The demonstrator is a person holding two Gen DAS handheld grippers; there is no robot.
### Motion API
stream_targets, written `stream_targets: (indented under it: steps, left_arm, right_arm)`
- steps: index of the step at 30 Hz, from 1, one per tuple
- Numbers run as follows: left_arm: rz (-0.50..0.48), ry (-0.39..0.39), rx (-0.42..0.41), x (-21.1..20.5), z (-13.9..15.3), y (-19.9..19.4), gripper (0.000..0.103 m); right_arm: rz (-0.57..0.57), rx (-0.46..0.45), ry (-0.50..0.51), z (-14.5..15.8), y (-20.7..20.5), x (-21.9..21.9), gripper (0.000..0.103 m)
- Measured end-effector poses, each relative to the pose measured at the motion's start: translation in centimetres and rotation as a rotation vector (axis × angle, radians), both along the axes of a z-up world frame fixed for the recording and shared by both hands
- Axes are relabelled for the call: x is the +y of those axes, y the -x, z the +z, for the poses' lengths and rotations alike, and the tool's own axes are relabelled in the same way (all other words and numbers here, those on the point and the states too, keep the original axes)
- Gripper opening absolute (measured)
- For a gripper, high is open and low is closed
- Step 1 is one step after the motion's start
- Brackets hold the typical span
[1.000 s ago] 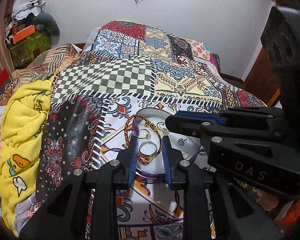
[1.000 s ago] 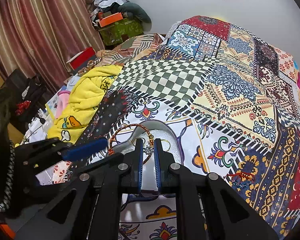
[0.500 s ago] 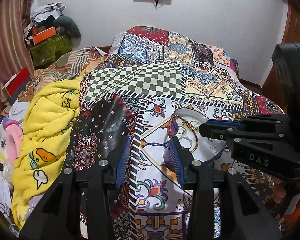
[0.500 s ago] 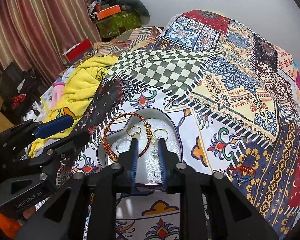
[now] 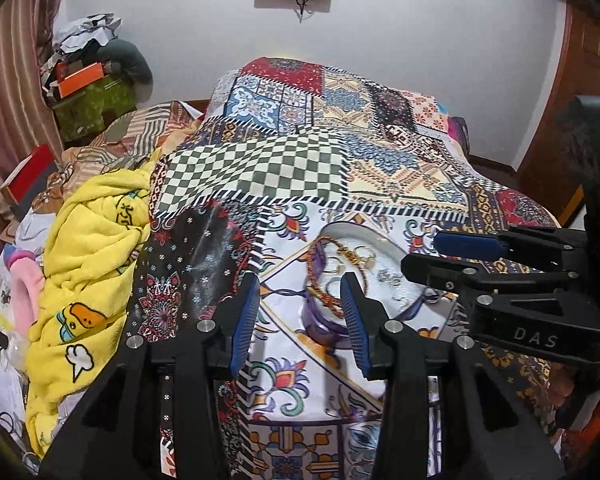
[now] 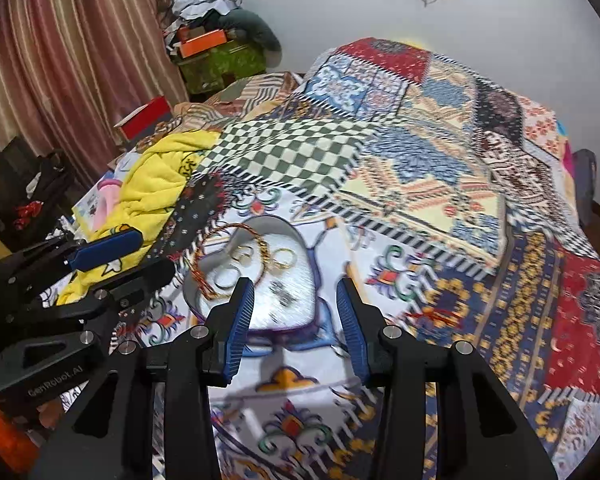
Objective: Organize jewelry
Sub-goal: 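Move both grippers from the tin back to the remaining jewelry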
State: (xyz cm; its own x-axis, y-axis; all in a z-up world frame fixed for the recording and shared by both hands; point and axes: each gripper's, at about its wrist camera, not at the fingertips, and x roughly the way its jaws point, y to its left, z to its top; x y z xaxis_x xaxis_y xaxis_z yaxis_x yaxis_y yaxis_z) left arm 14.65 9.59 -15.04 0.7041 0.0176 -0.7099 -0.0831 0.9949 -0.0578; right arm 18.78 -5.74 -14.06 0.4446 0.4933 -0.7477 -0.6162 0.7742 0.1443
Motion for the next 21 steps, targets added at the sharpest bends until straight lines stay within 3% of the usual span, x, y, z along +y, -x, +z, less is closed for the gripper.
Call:
stream_targets:
  steps: [13, 21]
  left_arm:
    - [-0.091, -0.021, 0.000, -5.2, 1.5, 0.2, 0.045]
    - [-0.161, 0.003, 0.041, -8.8, 0.6, -0.4, 0.048]
  right_arm:
    - [-0.121, 0.006, 0.032, -0.5, 0.8, -7.7, 0.040]
    - [-0.188, 0.049, 0.055, -1.9, 0.7, -11.9, 0.040]
